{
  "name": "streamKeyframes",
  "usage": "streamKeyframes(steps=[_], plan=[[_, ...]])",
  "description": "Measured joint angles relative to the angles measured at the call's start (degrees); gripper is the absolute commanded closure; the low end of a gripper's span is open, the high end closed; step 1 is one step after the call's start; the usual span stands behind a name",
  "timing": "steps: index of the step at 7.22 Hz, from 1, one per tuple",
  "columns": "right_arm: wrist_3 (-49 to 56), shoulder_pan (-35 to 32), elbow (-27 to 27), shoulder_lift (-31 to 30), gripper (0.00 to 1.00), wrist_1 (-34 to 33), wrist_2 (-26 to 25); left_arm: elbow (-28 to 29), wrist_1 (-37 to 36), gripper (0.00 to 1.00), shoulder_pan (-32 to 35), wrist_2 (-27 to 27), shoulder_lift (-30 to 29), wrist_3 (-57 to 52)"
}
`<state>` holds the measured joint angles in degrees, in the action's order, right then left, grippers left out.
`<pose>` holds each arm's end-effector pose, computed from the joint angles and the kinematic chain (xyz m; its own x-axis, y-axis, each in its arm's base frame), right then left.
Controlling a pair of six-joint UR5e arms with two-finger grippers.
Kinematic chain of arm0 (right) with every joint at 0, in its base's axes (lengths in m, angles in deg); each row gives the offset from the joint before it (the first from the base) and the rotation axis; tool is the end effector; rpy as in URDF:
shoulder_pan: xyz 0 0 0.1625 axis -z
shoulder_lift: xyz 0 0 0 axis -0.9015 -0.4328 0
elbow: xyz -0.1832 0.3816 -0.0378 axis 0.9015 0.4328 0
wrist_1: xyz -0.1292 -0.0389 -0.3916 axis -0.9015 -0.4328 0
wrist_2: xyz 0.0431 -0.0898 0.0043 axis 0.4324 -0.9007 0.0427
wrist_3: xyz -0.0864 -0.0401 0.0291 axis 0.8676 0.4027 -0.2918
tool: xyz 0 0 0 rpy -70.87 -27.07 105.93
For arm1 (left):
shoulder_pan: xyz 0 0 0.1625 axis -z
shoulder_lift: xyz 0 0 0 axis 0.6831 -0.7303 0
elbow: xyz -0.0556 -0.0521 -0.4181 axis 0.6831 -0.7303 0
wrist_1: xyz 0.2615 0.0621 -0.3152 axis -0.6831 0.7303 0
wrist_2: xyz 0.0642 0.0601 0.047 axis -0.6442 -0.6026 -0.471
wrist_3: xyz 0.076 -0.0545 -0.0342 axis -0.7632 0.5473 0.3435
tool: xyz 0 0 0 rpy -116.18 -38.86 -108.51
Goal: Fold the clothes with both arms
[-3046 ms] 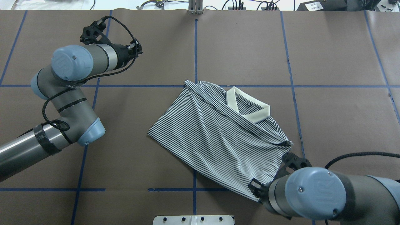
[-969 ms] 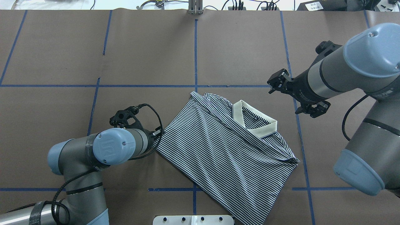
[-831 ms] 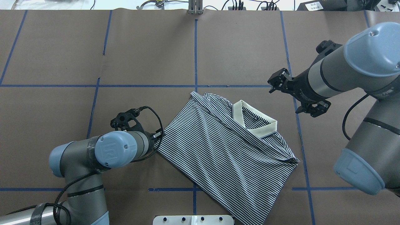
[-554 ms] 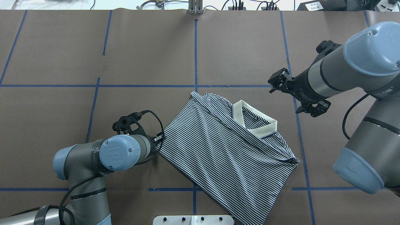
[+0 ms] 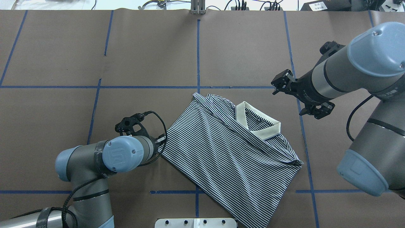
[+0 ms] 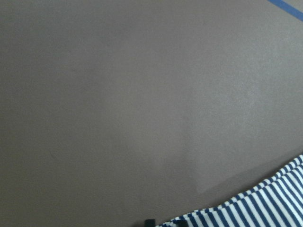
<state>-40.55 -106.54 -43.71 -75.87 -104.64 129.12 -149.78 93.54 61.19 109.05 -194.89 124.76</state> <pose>-0.3074 -0.4079 0.2365 0.4404 0.6073 0.6612 -0.5027 0.7771 -0.3788 0.5550 -0.3288 0.2919 0.4798 -0.4598 -0.7472 0.5198 0.8351 -0.1801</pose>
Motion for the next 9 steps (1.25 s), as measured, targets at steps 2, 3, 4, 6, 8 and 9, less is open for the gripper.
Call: streamKeyframes(steps=[2, 3, 4, 6, 8, 9], plan=[[-0.05, 0.0, 0.34, -0.01, 0.0, 0.02, 0.01, -1.53, -1.25, 1.0, 1.08, 0.0, -0.01, -0.73], [-0.06, -0.03, 0.43, -0.02, 0.0, 0.06, -0.01, -3.43, -3.43, 1.0, 2.53, 0.0, -0.03, -2.74], [-0.05, -0.06, 0.46, -0.02, 0.0, 0.08, -0.07, -4.27, -4.87, 1.0, 5.13, 0.0, -0.15, -6.29], [-0.02, -0.12, 0.51, -0.11, 0.0, 0.09, -0.34, 1.18, -0.61, 1.0, 12.48, 0.06, -2.91, -13.06], [-0.37, -0.1, 1.05, 0.24, 0.0, 0.09, -0.69, 13.95, 8.92, 1.0, 18.74, 0.08, -9.58, -16.8], [-0.54, -0.06, 1.49, 0.69, 0.0, 0.11, -0.77, 19.81, 11.66, 1.0, 21.28, 0.05, -12.99, -19.15]])
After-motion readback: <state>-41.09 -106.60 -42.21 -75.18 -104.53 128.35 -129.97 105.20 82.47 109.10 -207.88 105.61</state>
